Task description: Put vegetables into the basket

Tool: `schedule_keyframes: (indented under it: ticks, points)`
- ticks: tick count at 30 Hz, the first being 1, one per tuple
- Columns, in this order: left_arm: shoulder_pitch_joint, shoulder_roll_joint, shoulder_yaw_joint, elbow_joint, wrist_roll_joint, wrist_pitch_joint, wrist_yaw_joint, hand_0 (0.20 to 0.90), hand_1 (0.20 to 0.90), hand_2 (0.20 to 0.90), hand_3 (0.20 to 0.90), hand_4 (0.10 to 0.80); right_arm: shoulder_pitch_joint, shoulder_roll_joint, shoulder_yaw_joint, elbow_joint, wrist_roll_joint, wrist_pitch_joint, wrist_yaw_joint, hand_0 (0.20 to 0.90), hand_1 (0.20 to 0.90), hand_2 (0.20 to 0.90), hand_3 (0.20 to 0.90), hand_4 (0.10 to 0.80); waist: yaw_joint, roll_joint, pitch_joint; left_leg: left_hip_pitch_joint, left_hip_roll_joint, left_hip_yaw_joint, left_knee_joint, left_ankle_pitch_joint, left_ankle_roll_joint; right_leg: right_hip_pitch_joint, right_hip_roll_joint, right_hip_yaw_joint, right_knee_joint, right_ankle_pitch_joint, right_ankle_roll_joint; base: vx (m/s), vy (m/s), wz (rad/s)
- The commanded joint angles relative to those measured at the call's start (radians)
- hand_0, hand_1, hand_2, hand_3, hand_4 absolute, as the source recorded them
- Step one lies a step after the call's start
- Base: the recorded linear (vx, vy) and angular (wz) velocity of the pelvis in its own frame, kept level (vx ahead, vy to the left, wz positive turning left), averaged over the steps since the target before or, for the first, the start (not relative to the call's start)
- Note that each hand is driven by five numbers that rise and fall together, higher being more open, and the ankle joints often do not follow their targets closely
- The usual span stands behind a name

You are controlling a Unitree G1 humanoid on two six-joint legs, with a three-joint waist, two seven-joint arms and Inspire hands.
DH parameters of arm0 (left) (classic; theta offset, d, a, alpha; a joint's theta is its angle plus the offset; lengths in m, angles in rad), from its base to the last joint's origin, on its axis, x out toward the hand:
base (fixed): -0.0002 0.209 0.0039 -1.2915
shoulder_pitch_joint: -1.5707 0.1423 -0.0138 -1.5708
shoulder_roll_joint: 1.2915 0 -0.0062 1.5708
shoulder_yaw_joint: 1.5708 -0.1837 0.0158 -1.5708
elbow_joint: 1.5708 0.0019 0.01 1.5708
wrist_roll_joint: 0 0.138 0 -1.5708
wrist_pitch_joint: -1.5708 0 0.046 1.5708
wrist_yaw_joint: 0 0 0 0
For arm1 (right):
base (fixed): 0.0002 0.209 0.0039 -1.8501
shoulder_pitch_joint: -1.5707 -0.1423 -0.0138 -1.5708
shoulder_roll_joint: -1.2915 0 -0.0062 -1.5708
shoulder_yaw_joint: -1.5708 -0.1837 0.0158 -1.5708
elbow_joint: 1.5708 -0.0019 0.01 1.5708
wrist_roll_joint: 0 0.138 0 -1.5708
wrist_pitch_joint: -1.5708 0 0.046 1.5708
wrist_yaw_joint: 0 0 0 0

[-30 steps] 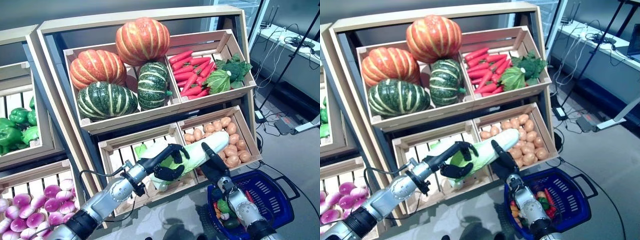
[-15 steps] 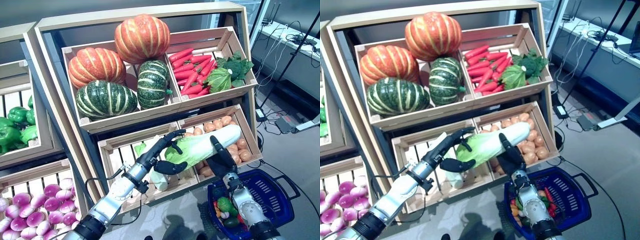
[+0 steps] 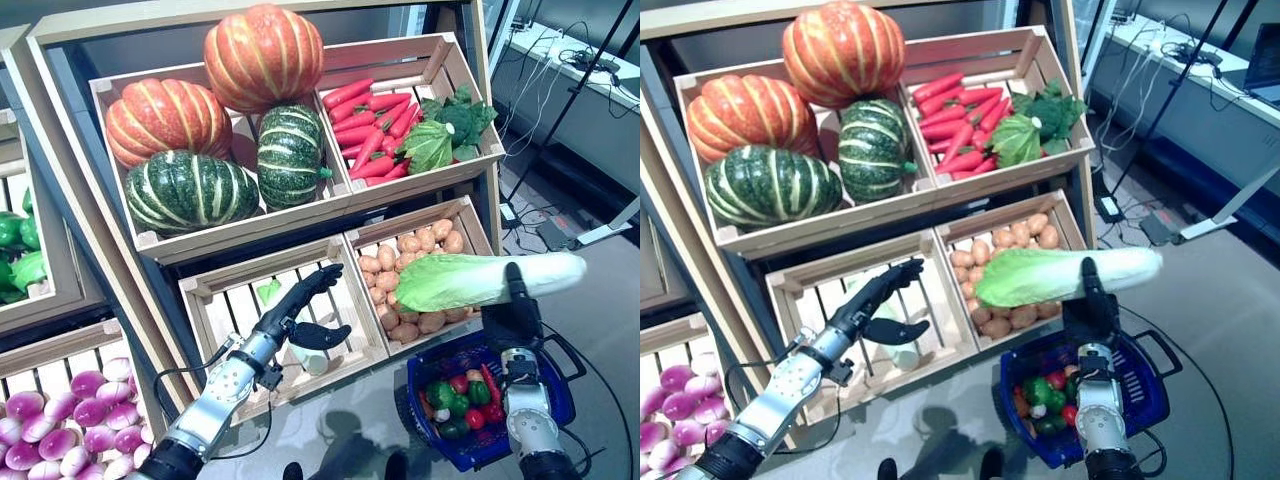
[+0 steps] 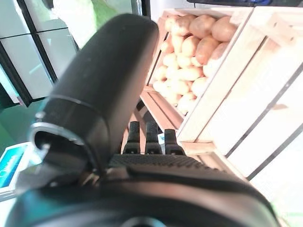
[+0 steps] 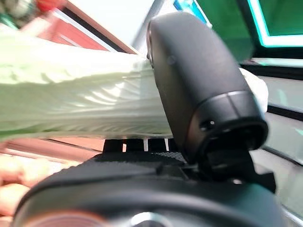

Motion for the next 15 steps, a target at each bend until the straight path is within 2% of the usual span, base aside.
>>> schedule_keyframes:
  ticks: [1,6,9,11,15]
  points:
    - [-0.086,0.028,0.077,-0.03,-0.068,-0.072,0.037,0.9,0.9,0.9,0.9,0.8,-0.075,-0.024,-0.118,-0.056,0.041,-0.131,-0.019,0.3,0.3,0.3,0.3,0.4,-0.02,-0.04,-0.025,-0.023,0.008,-0.038,0.002,-0.035,-0.003,0.052,-0.037,0.011,0.006,-0.013,0.037,0.0,0.0,0.0]
    - [-0.084,0.034,0.09,-0.049,-0.078,-0.059,0.061,0.9,0.9,0.9,0.9,0.8,-0.07,-0.042,-0.16,-0.013,-0.038,-0.216,-0.142,0.3,0.3,0.3,0.3,0.4,-0.022,-0.04,-0.007,-0.031,0.006,-0.039,0.002,-0.03,0.0,0.046,-0.032,0.01,0.015,-0.014,0.033,-0.008,-0.005,0.0]
    - [-0.092,0.033,0.087,-0.053,-0.091,-0.057,0.086,0.9,0.9,0.9,0.9,0.8,-0.071,-0.066,-0.17,0.027,-0.196,-0.271,-0.294,0.3,0.3,0.3,0.3,0.4,-0.019,-0.039,0.015,-0.041,0.007,-0.041,0.002,-0.023,-0.001,0.036,-0.029,0.008,0.023,-0.016,0.028,-0.035,-0.031,0.0]
    - [-0.088,0.033,0.089,-0.069,-0.11,-0.052,0.096,0.9,0.9,0.9,0.9,0.8,-0.08,-0.081,-0.173,0.038,-0.217,-0.274,-0.381,0.3,0.3,0.3,0.3,0.4,-0.017,-0.039,0.031,-0.051,0.008,-0.048,0.002,-0.02,-0.001,0.027,-0.026,0.012,0.025,-0.015,0.026,-0.038,-0.061,0.0]
    - [-0.097,0.032,0.102,-0.099,-0.149,-0.065,0.103,0.9,0.9,0.9,0.9,0.8,-0.102,-0.102,-0.169,0.078,-0.167,-0.298,-0.435,0.3,0.3,0.3,0.3,0.4,-0.003,-0.039,0.086,-0.089,0.01,-0.064,0.002,-0.014,-0.002,-0.006,-0.015,0.012,0.04,-0.024,0.017,-0.081,-0.093,0.0]
